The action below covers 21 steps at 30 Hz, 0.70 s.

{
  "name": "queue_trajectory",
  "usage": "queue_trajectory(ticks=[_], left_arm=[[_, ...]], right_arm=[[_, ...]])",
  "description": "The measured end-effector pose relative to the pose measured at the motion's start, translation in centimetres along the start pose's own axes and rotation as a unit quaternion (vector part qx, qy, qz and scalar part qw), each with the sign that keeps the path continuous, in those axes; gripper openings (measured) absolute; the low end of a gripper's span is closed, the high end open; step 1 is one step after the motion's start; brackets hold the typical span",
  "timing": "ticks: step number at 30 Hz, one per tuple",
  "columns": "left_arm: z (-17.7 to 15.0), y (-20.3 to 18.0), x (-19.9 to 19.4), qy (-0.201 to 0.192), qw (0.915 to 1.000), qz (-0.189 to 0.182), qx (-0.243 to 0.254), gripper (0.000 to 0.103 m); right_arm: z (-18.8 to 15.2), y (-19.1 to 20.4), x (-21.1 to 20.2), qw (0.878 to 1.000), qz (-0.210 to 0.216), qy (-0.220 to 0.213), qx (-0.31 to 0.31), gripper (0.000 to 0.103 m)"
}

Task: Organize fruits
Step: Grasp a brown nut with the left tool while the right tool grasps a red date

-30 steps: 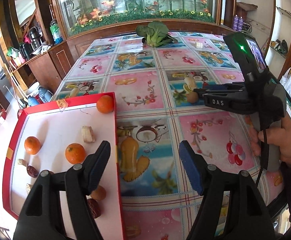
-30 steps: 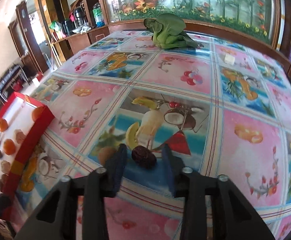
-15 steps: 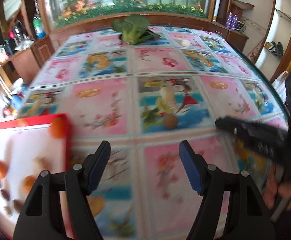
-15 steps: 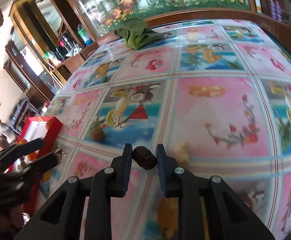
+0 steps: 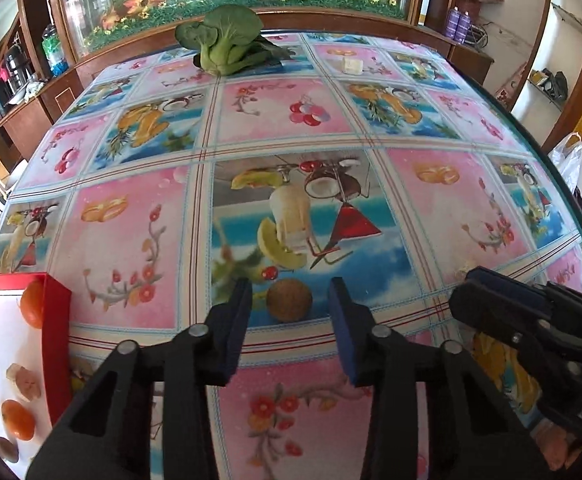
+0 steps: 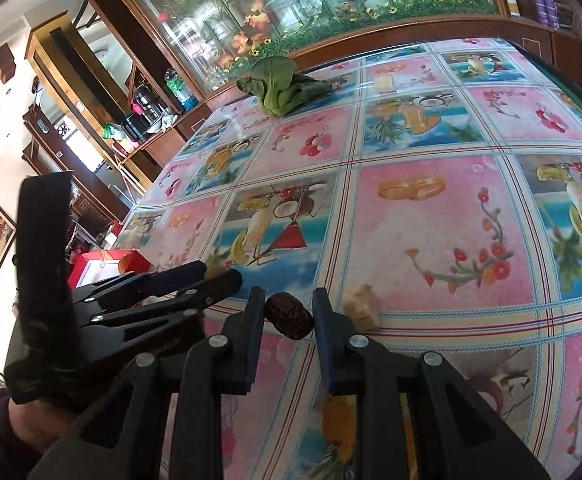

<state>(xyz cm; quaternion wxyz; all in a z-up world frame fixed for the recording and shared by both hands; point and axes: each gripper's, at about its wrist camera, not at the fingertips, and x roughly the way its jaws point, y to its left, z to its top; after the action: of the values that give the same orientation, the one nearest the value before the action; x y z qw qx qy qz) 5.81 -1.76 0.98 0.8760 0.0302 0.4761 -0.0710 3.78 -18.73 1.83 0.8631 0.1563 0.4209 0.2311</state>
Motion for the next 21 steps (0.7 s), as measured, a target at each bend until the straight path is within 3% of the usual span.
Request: queue_trajectory(ticks=[9, 14, 21], left_arm=[[0.1, 0.2, 0.5, -0.01, 0.9999, 0.003, 0.001, 0.025], [-0.3, 0.1, 0.2, -0.019, 0.9998, 0.003, 0.0, 0.025], [-2.1, 0.1, -5.2, -0.07, 0.9973, 0.017, 0.013, 0.025]], right_arm=[[-0.1, 0.1, 0.3, 1.0, -0.004, 0.004, -0.002, 0.023], [-0.2, 0.2, 0.1, 1.0, -0.011, -0.008, -0.008, 0.023], [-0.5, 1.5, -0.6, 0.998, -0.014, -0.044, -0.039, 0.023]])
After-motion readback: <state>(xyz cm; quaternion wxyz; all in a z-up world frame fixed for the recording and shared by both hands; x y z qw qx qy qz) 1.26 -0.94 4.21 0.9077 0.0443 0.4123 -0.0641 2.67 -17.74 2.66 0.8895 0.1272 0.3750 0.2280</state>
